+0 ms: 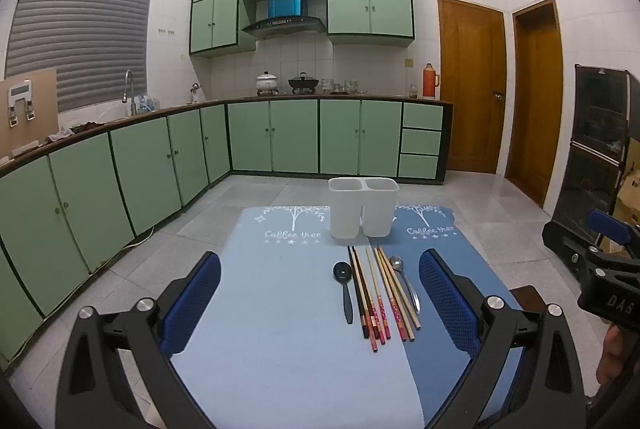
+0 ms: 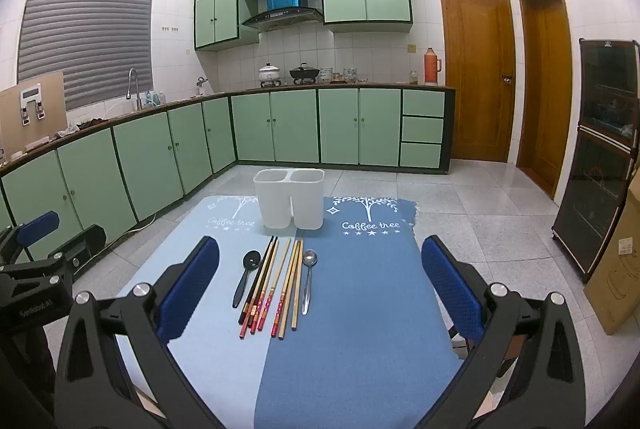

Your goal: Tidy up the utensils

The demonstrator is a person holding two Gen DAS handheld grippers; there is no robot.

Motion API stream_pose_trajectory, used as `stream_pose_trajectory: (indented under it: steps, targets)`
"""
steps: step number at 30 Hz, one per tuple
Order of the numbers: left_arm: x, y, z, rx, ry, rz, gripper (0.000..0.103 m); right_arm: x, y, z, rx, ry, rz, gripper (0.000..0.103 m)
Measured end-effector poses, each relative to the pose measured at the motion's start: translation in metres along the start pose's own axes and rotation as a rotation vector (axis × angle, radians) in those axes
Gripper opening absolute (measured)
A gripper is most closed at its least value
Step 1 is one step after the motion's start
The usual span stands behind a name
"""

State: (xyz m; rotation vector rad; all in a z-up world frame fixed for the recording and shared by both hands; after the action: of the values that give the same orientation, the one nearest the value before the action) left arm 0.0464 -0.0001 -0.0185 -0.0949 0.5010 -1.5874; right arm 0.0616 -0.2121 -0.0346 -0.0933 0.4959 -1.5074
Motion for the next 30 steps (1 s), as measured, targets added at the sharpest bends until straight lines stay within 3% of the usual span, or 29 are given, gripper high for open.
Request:
stream_pose_trajectory:
  steps: [30]
  targets:
    - [-0.0003, 0.0035, -0.0018, -0.003, -0.003, 0.006, 0.097, 0.0008, -0.0011, -0.0001, -0.002, 0.002, 0.0, 0.098]
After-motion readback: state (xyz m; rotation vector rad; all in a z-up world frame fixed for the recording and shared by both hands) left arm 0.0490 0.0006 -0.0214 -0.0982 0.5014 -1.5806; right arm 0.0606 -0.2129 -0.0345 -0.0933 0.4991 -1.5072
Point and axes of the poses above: each gripper's, at about its wrist camera, not at the fingertips, and y roughly the way its jaws point, x to its right, z to its top, the point moved 5 cm from there along y, roughly the way its jaws point, and after that the axes turned 14 degrees about y, right-handed, at the moved point
